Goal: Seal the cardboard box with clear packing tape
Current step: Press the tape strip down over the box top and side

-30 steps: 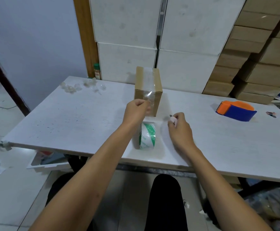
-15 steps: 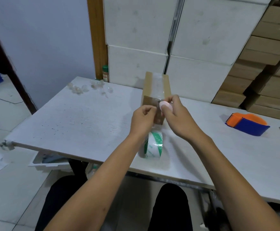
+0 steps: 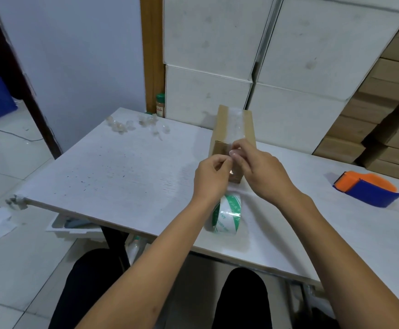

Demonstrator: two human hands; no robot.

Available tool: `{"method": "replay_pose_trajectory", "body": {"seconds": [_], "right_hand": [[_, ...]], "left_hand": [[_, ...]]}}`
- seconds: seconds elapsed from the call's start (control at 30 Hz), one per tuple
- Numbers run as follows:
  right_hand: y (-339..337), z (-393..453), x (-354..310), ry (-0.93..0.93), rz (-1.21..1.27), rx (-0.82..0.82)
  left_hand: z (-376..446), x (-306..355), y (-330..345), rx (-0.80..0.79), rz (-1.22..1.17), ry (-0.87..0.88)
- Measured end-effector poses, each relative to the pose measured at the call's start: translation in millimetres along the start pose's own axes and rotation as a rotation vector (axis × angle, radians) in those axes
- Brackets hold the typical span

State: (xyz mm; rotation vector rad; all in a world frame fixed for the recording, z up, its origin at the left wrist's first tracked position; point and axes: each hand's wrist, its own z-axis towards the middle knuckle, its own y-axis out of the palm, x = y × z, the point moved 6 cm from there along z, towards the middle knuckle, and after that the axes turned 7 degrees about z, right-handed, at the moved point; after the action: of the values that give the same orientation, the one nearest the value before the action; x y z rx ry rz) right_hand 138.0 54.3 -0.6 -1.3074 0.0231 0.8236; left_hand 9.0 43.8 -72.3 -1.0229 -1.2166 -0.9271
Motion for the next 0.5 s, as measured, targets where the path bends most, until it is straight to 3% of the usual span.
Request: {"method": "replay_pose_trajectory", "body": {"seconds": [0.5], "right_hand": [[-2.7,-2.9,3.7,0.010,-0.087,0.004]], "left_hand": [[-1.8,5.3,1.9,0.037,0.113,0.072]]}}
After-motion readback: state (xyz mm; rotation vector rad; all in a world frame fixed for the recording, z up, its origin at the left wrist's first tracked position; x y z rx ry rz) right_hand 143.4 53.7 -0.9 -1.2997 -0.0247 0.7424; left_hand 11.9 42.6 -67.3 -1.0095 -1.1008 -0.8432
